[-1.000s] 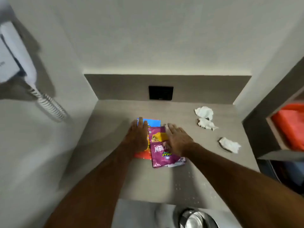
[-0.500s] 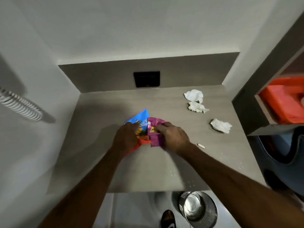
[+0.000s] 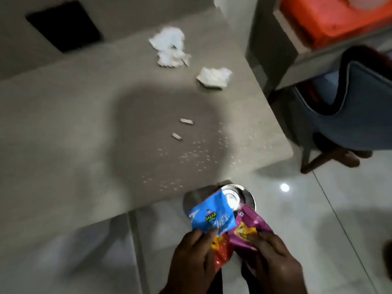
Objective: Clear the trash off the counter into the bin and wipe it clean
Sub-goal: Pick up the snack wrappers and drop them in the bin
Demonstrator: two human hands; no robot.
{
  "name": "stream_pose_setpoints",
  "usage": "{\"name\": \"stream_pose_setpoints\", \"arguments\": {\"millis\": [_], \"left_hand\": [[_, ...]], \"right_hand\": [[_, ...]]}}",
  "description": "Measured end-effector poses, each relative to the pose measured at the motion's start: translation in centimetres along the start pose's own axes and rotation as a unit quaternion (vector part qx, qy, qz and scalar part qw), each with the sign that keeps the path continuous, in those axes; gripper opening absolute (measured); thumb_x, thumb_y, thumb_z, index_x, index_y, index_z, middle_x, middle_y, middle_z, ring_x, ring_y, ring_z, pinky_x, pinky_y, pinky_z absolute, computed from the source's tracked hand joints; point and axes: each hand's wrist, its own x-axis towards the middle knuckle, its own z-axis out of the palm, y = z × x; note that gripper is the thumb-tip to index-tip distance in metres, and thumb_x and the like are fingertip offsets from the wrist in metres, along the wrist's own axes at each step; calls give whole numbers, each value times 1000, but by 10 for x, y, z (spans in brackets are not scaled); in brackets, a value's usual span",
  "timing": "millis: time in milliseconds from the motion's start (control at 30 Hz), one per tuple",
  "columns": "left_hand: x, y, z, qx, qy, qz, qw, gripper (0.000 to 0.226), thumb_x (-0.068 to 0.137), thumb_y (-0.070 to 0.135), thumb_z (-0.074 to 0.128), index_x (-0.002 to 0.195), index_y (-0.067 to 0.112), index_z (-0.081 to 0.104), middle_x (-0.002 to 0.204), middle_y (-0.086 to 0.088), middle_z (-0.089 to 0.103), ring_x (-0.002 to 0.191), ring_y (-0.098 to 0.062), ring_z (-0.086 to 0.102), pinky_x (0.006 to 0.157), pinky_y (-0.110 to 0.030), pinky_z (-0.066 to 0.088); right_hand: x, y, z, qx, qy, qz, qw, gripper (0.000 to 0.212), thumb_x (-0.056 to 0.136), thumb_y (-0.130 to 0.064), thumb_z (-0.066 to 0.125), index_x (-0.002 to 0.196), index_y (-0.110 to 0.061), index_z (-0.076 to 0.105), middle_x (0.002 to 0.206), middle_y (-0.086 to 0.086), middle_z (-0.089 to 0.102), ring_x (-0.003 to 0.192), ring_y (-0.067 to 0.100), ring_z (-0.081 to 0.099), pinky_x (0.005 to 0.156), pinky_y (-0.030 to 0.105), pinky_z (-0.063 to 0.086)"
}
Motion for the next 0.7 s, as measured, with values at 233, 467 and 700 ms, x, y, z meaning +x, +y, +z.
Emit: {"name": "stream_pose_setpoints", "arguments": {"millis": [233, 467, 700], "left_hand": [[63, -62, 206, 41, -185, -157, 969, 45, 84, 7, 57, 128, 14, 66, 122, -18, 69, 109, -35, 66, 92, -38, 54], [105, -124, 351, 14, -209, -208, 955, 32, 88, 9, 57, 118, 12, 70, 119, -11, 72, 117, -25, 61, 103, -19, 43], [125, -164, 401, 72, -309, -269, 909, 39, 99, 12, 46, 136, 1, 48, 127, -25, 62, 119, -40, 58, 102, -46, 49]], "right_hand": [[75, 129, 120, -6, -219, 201, 955, 31, 76, -24, 74, 107, -26, 72, 108, 0, 72, 92, 21, 68, 78, 25, 50], [120, 223, 240, 4, -257, 262, 930, 31, 87, -37, 66, 110, -18, 69, 104, 8, 72, 96, 27, 68, 80, 31, 54], [126, 255, 296, 34, -321, 264, 909, 34, 88, -25, 66, 115, -6, 65, 110, 14, 71, 101, 28, 67, 75, 29, 51]]}}
